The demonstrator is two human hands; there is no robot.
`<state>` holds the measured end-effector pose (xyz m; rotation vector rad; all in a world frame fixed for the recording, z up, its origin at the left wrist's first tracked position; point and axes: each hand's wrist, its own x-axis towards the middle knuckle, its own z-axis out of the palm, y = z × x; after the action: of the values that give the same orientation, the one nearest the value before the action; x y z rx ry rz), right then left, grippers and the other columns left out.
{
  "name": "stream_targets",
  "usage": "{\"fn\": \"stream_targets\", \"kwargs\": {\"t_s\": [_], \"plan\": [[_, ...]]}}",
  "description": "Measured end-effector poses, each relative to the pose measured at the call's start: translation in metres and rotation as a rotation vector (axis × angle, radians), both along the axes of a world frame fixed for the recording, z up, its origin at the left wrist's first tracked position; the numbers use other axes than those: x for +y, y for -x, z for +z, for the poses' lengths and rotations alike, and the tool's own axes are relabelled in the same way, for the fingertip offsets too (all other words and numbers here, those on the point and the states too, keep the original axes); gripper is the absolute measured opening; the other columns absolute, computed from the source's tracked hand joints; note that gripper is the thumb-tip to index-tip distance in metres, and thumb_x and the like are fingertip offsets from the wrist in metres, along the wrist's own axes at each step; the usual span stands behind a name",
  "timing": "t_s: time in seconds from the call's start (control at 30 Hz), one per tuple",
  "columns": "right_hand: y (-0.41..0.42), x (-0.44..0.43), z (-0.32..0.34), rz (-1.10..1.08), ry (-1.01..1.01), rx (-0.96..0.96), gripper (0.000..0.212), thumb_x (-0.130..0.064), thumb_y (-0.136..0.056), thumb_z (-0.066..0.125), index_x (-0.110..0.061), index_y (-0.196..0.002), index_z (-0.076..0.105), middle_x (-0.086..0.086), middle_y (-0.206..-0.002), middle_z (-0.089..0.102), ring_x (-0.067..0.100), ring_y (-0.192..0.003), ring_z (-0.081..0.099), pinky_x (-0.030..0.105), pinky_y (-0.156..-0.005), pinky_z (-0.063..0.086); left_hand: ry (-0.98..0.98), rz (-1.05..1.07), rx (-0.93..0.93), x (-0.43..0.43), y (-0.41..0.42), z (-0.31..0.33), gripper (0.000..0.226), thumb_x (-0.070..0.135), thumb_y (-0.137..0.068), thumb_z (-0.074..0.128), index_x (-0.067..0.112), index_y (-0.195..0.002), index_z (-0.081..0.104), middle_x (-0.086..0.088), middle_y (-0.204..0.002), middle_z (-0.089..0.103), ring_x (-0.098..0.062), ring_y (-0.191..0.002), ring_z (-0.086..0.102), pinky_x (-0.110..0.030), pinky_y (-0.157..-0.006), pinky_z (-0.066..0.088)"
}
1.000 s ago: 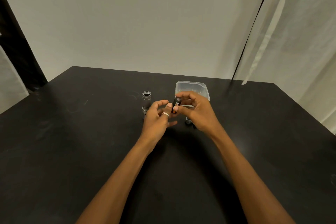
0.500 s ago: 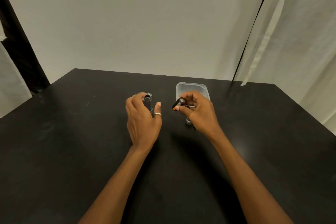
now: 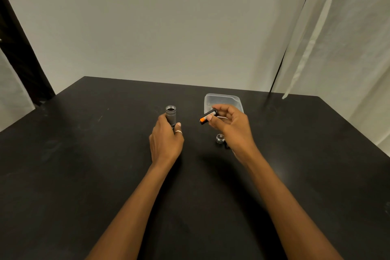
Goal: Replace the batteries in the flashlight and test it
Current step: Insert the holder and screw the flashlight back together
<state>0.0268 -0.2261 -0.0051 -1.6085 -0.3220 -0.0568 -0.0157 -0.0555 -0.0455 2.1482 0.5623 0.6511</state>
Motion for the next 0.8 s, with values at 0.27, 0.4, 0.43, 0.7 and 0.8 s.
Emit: {"fn": "stream_targets", "kwargs": {"t_s": [0.27,0.4,0.43,0.7,0.8], "plan": [[0.002,-0.001,0.005,0.071,-0.334,0.181,0.031,-0.005,-0.093,0.072,-0.004,-0.123,0.066,0.017,-0.12,0.073,0.025,-0.109,0.074,0.033,-0.093,0.06,-0.298,-0.107,-0.146,-0.004,0.005,-0.005,0.035,0.024,-0.095,0.069,0.02,-0.129,0.061,-0.006,-0.121,0.064,-0.028,-0.114,0.057,-0.051,-0.095,0.049],[0.002,0.0,0.005,0.072,-0.373,0.205,0.031,-0.004,-0.092,0.072,-0.002,-0.122,0.066,0.018,-0.12,0.072,0.026,-0.111,0.073,0.032,-0.092,0.061,-0.347,-0.157,-0.236,-0.004,0.004,-0.01,0.039,0.021,-0.092,0.073,0.023,-0.13,0.065,-0.004,-0.115,0.063,-0.027,-0.105,0.057,-0.047,-0.087,0.05],[0.002,0.0,0.004,0.063,-0.347,0.196,0.031,-0.004,-0.092,0.072,-0.003,-0.122,0.066,0.018,-0.12,0.072,0.026,-0.111,0.074,0.033,-0.092,0.061,-0.346,-0.164,-0.248,-0.004,0.004,-0.01,0.039,0.02,-0.091,0.073,0.024,-0.13,0.065,-0.004,-0.114,0.062,-0.026,-0.103,0.057,-0.046,-0.086,0.05],[0.0,0.002,0.001,-0.058,-0.163,0.057,0.024,-0.007,-0.09,0.077,-0.021,-0.108,0.071,0.005,-0.113,0.073,0.021,-0.108,0.074,0.035,-0.093,0.062,-0.26,-0.239,-0.301,-0.001,0.001,-0.012,0.042,0.018,-0.093,0.071,0.027,-0.133,0.064,0.002,-0.113,0.054,-0.017,-0.097,0.056,-0.04,-0.078,0.056],[0.001,0.003,0.0,-0.077,-0.128,0.014,0.026,-0.007,-0.088,0.079,-0.016,-0.111,0.072,0.004,-0.111,0.074,0.018,-0.105,0.074,0.033,-0.091,0.062,-0.248,-0.262,-0.302,-0.002,0.001,-0.012,0.041,0.02,-0.094,0.071,0.03,-0.133,0.063,0.005,-0.113,0.054,-0.015,-0.097,0.057,-0.041,-0.079,0.056]]}}
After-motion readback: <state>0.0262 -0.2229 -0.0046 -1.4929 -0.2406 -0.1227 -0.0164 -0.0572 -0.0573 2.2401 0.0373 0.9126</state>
